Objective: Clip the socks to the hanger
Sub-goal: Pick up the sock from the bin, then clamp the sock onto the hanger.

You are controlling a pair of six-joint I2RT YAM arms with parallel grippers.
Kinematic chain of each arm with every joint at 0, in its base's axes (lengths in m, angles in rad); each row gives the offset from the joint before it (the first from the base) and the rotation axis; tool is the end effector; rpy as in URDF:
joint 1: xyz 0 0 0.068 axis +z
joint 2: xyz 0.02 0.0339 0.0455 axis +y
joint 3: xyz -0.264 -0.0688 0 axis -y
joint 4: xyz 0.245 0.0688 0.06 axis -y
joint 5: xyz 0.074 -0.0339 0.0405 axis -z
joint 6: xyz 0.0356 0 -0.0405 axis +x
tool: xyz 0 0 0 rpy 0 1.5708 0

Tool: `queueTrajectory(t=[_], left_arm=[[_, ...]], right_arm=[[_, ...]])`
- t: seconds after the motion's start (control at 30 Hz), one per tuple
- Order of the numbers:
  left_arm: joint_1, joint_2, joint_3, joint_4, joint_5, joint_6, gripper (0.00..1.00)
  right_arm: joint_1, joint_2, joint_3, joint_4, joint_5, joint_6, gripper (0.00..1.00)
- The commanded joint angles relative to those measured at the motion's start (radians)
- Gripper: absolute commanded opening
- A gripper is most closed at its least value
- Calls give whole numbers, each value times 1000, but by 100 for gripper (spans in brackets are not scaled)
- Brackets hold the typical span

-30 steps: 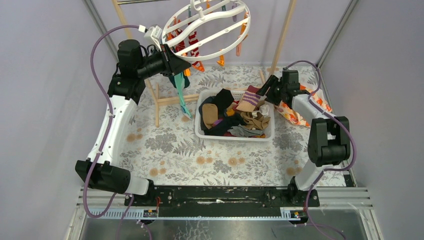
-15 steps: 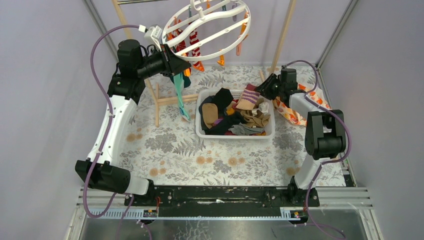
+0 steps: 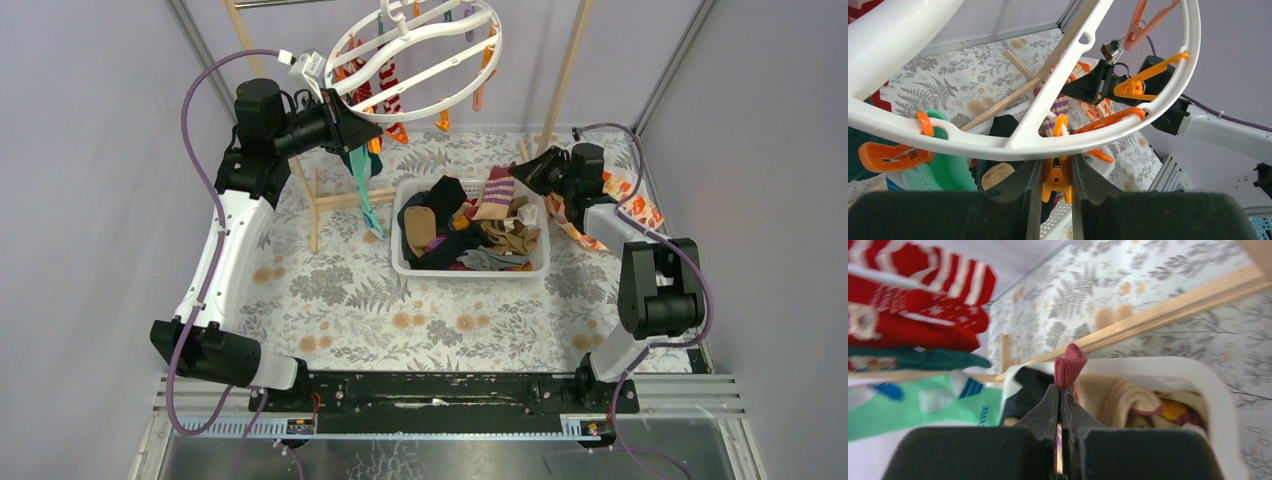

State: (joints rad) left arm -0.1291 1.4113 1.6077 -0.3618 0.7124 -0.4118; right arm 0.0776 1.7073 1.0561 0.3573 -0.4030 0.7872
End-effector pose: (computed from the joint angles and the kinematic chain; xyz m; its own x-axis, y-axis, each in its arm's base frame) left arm 0.3007 -0.0625 0.4642 -0.4445 -0.2477 -0.8608 0.6098 0.6202 -0.4934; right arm 0.3871 0.0441 0.2433 -0.5195 0.6132 -0.5951 -0.1099 0.6427 0.7582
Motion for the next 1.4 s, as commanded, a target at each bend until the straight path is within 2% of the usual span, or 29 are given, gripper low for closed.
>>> queueTrajectory(t=[0.0,0.13,0.47,0.6,0.67,0.77,1.0,1.2,1.37], left_arm=[[5,1,-8,-2,22,6,3],[4,2,-12,3,28,-3,3],[4,6,-7,27,45,-35,3],[3,10,-5,33,50,-46,3],[4,9,-6,36,53,-52,3],[4,8,-6,43,58,-60,2],[5,6,-13,76,92,-103,2],[5,7,-20,110,132,-148,2],[8,1,-34,139,161,-176,2]], right_arm=[[7,-152,-52,254,-136,47,0],[41,-250,-86,349,-210,68,0],[169,-415,61,311,-344,67,0],[211,-455,75,371,-394,118,0],[225,-457,56,459,-412,182,0],[261,-428,10,622,-432,304,0],[413,-266,-38,824,-401,378,0],[493,-80,-1,1065,-386,518,0],[519,42,70,1165,-354,599,0]])
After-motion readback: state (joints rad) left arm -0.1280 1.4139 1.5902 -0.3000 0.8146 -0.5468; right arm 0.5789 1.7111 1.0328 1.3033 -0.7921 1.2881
